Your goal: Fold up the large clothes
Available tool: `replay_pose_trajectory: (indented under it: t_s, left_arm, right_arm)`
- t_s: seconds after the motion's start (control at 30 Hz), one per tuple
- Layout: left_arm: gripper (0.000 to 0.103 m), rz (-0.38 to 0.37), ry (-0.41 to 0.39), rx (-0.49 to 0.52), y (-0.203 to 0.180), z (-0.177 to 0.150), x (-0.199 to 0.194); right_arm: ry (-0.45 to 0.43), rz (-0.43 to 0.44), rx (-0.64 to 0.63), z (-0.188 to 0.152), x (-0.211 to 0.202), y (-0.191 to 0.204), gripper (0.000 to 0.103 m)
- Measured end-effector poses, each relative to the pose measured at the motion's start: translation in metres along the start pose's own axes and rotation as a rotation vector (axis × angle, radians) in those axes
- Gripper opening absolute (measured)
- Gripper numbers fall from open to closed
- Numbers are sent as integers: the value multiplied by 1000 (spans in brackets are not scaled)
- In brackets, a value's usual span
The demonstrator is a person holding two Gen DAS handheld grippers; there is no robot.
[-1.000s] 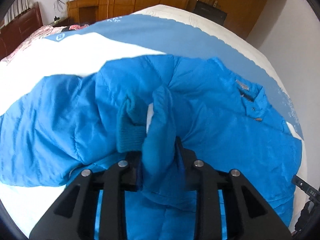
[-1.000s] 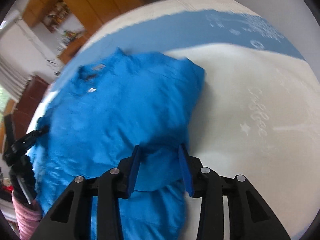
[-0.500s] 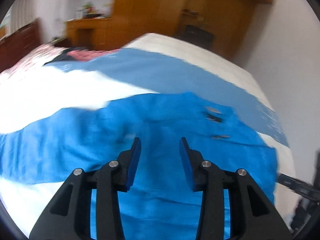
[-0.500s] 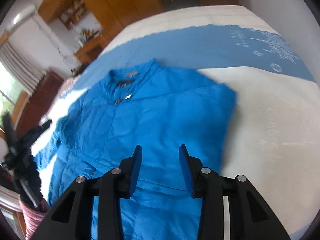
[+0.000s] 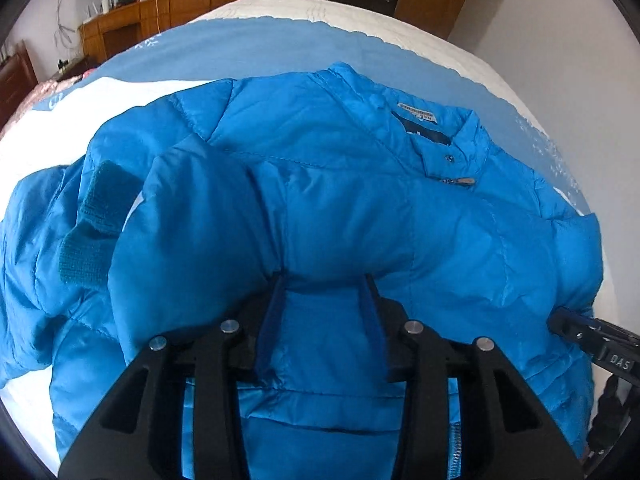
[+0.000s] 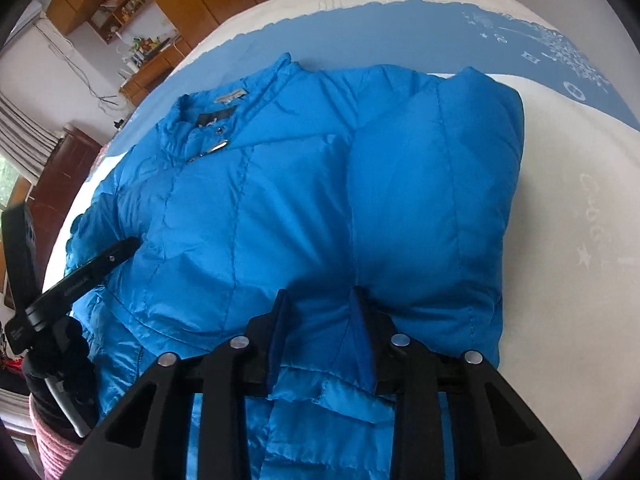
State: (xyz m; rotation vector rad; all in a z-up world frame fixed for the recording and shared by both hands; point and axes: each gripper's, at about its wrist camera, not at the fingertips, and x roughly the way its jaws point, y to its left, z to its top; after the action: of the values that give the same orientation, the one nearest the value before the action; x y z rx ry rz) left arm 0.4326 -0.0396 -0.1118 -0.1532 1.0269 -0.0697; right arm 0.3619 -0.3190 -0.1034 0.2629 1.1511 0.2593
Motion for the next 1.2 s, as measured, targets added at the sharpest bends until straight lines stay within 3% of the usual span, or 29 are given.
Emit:
replay_pose_trajectory:
  t_s: [0.17, 0.23, 0.3, 0.4, 0.53, 0.67, 0.77, 0.83, 0.93, 1.03, 1.17, 1.2]
  left_arm:
    - [39, 29, -10, 4, -3, 2, -4]
    - [39, 35, -23, -5, 0, 3, -19]
    - [47, 3, -67, -43, 13, 1, -47]
    - [53, 14, -123, -99, 46, -9, -88]
    - [53, 227, -172, -248, 145, -41, -143]
    - [53, 451, -141, -477, 255, -87, -181]
    - [53, 536, -113, -632, 319, -122, -200]
    - [53, 539, -104, -712, 352, -138, -207]
    - [53, 478, -111, -804, 385, -149, -206]
    - [53, 397, -150, -833, 399, -146, -201]
    - [53, 360, -167, -875, 413, -138, -187]
    - [48, 362, -170, -877, 414, -137, -185]
  right_arm:
    - [-12, 30, 5, 0, -4, -1, 33]
    - [-27, 57, -3, -3, -16, -2, 37]
    - [-75, 89, -23, -5, -37, -1, 42]
    - [-136, 30, -59, -6, -65, -3, 46]
    - [-112, 8, -57, -9, -72, -17, 47]
    - [-68, 4, -57, -10, -60, -22, 47]
    - [-55, -3, -67, -11, -52, -21, 47]
    - [-55, -8, -68, -11, -51, -18, 47]
    - [-52, -11, -76, -10, -50, -14, 47]
    - [-44, -16, -88, -10, -47, -11, 47]
    - [-40, -28, -90, -11, -43, -10, 47]
    - [-40, -31, -94, -11, -42, -10, 47]
